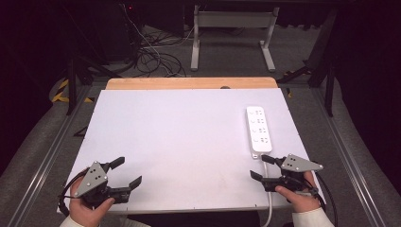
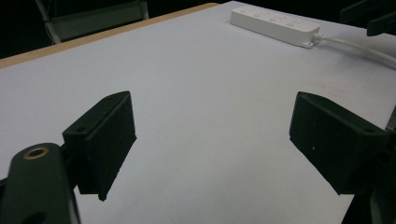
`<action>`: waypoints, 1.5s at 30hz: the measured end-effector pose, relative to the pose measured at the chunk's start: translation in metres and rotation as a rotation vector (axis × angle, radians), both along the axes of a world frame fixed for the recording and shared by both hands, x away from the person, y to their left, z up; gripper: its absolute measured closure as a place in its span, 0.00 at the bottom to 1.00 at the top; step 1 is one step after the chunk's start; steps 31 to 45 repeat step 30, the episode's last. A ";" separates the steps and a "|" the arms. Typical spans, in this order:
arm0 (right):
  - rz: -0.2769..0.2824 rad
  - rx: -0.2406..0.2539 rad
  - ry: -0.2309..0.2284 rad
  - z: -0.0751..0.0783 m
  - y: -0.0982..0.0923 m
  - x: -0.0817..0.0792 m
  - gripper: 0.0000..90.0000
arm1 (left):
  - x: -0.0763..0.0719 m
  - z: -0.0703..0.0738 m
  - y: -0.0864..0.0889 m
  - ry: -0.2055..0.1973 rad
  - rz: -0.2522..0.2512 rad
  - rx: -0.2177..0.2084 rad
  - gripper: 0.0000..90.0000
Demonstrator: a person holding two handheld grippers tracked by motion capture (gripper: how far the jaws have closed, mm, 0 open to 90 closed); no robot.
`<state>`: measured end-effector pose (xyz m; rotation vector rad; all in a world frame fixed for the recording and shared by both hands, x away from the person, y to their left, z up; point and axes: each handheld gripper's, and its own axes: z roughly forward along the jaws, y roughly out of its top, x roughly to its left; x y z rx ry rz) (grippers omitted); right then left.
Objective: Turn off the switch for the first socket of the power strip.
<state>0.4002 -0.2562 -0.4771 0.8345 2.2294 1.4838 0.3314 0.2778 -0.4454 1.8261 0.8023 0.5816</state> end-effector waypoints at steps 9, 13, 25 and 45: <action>-0.009 -0.053 -0.011 -0.007 0.009 -0.004 0.28 | -0.001 -0.005 0.002 -0.006 -0.018 -0.003 0.20; -0.007 -0.056 -0.019 -0.007 0.010 -0.004 0.28 | -0.001 -0.007 0.001 0.009 -0.010 -0.025 0.19; -0.020 -0.069 -0.029 -0.005 0.007 -0.003 0.28 | 0.002 -0.010 0.002 -0.024 -0.005 0.007 0.18; -0.020 -0.072 -0.046 -0.002 0.007 -0.004 0.28 | 0.002 -0.010 0.002 -0.002 -0.006 -0.016 0.18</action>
